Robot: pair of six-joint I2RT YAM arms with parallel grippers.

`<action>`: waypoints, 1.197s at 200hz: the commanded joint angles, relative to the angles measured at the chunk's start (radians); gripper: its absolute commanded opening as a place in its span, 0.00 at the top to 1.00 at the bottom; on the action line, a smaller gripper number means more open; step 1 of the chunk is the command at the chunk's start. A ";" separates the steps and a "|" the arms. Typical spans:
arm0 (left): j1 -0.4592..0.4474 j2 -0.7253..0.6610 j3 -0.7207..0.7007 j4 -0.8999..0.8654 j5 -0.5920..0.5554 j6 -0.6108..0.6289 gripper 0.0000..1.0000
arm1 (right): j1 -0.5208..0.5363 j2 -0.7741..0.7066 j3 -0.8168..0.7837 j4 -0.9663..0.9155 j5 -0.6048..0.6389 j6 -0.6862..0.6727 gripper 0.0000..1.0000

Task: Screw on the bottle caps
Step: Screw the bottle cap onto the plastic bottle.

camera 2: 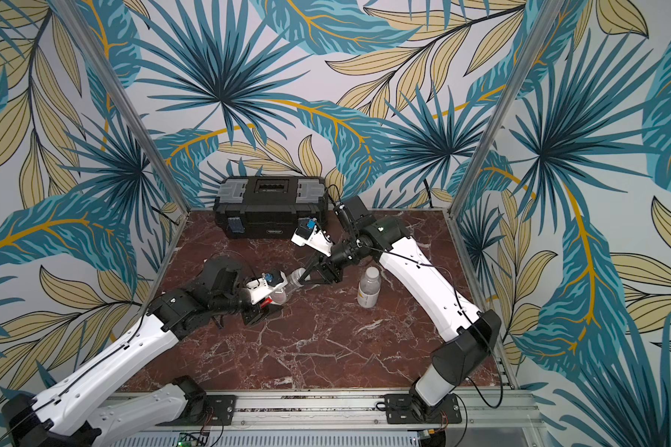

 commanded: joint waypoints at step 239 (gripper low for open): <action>-0.042 -0.028 0.031 0.442 -0.124 0.037 0.53 | 0.104 0.099 -0.186 0.254 -0.043 1.118 0.97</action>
